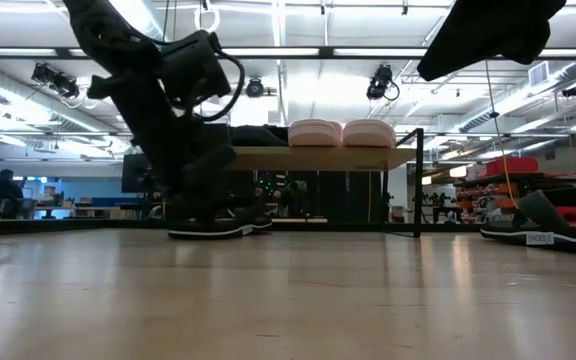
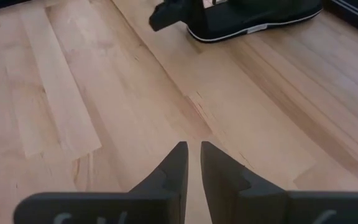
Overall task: Pick and place slides into the shelf
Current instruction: Put the left black slipper under the shelf, then put the black slipper under the shelf
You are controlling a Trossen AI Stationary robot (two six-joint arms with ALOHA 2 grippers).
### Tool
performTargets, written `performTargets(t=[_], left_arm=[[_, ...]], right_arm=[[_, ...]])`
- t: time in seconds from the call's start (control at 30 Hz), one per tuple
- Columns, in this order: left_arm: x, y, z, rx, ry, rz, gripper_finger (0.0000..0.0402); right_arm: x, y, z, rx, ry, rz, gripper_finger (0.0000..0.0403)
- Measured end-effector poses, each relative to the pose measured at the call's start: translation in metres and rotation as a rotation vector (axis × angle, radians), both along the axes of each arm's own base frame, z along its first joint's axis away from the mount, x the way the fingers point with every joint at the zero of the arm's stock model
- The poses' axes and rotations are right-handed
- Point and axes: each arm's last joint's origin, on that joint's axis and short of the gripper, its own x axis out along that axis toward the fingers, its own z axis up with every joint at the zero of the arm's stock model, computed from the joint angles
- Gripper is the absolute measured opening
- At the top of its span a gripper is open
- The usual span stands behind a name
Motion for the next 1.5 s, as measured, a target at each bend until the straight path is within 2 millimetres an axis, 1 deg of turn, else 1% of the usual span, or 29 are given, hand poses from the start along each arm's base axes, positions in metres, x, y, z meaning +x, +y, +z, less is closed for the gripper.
performTargets(t=[0.2, 0.4, 0.53, 0.6, 0.7, 0.8, 0.87, 0.97, 1.1, 1.23, 1.3, 1.37, 1.43, 1.5], left_arm=[[0.003, 0.01, 0.001, -0.02, -0.054, 0.033, 0.0002], [0.001, 0.027, 0.001, -0.045, -0.064, 0.084, 0.0001], [0.001, 0.032, 0.001, -0.047, -0.06, 0.087, 0.0003], [0.001, 0.031, 0.002, -0.05, -0.061, 0.073, 0.0005], [0.003, 0.025, 0.002, -0.041, -0.06, 0.009, 0.0009], [0.005, 0.02, 0.005, -0.003, -0.066, -0.054, 0.001], [0.006, 0.019, 0.009, 0.019, -0.064, -0.085, 0.0009], [0.011, 0.02, 0.017, 0.04, -0.083, -0.118, 0.0007], [0.02, 0.02, 0.032, 0.071, -0.12, -0.162, 0.0016], [0.032, 0.017, 0.055, 0.104, -0.145, -0.214, 0.0023], [0.036, 0.014, 0.068, 0.12, -0.145, -0.248, 0.0021], [0.043, 0.01, 0.082, 0.145, -0.167, -0.288, 0.0016], [0.049, 0.006, 0.095, 0.177, -0.186, -0.331, 0.0011], [0.054, 0.002, 0.105, 0.208, -0.202, -0.373, 0.0007]], right_arm=[[0.0, 0.0, 0.0, 0.0, 0.0, 0.0, 0.005], [0.0, 0.0, 0.0, 0.0, 0.0, 0.0, 0.005], [0.0, 0.0, 0.0, 0.009, 0.005, 0.004, 0.005], [0.0, 0.001, -0.001, 0.051, 0.019, 0.011, 0.005], [-0.003, 0.007, -0.003, 0.185, 0.064, 0.031, 0.0049], [-0.008, 0.015, -0.005, 0.311, 0.131, 0.068, 0.0045], [-0.013, 0.018, -0.006, 0.358, 0.161, 0.053, 0.0043], [-0.021, 0.02, -0.009, 0.404, 0.197, -0.036, 0.0046], [-0.038, 0.016, -0.015, 0.421, 0.335, -0.156, 0.0065], [-0.051, 0.013, -0.018, 0.391, 0.396, -0.274, 0.0089], [-0.054, 0.011, -0.021, 0.361, 0.401, -0.338, 0.0101], [-0.056, 0.007, -0.025, 0.288, 0.383, -0.403, 0.0111], [-0.058, 0.002, -0.032, 0.229, 0.35, -0.471, 0.0117], [-0.06, -0.006, -0.043, 0.209, 0.323, -0.544, 0.012]])
